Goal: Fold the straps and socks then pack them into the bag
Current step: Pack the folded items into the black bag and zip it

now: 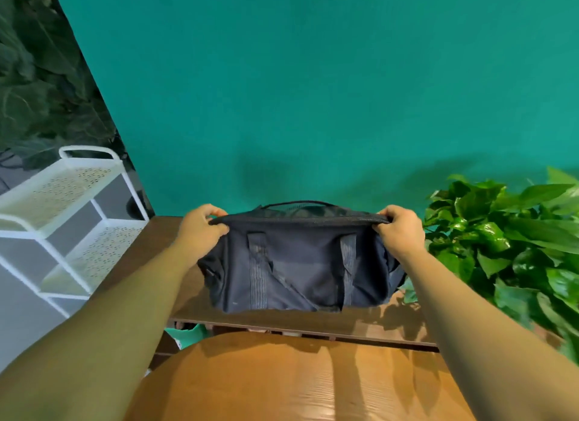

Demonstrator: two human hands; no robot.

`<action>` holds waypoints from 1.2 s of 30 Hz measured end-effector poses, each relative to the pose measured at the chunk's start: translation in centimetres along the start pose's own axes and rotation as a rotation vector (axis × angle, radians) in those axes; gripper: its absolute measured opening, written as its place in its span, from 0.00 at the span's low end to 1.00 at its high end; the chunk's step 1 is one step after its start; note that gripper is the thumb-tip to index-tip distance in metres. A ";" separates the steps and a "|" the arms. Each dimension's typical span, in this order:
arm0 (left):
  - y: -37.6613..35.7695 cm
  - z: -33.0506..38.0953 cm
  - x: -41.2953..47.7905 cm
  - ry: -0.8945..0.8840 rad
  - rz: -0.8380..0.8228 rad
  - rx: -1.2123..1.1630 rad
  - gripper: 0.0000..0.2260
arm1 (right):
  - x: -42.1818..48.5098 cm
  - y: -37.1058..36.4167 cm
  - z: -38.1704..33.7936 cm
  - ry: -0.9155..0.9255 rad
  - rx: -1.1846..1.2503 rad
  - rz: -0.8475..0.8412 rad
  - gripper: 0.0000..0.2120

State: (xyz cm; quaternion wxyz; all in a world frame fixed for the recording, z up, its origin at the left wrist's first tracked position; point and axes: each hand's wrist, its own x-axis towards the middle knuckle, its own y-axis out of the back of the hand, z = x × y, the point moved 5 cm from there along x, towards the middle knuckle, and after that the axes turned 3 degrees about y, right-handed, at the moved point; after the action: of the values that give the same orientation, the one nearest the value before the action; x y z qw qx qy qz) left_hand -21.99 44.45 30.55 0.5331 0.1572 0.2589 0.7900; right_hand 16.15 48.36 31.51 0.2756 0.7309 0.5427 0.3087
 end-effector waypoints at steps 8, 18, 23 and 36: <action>-7.3 -5.7 4.1 -0.010 -0.028 0.068 0.06 | 2.4 -6.6 6.8 -0.040 -0.085 0.007 0.03; -12.9 -6.3 3.7 -0.182 0.079 0.811 0.16 | 2.7 -11.4 10.5 0.009 -0.377 -0.117 0.08; -18.0 -4.8 -0.9 -0.556 0.041 0.855 0.39 | -1.5 -13.4 8.4 0.385 -0.526 -0.039 0.38; -21.1 -8.5 1.1 -0.508 -0.140 1.206 0.50 | -1.2 -18.5 11.0 0.533 -0.828 -0.381 0.48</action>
State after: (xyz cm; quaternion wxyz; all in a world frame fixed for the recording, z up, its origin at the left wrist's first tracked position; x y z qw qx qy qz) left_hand -10.79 49.72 11.41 0.4461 0.5929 0.5320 0.4081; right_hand 12.63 51.29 10.48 0.4452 0.3453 0.5498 0.6167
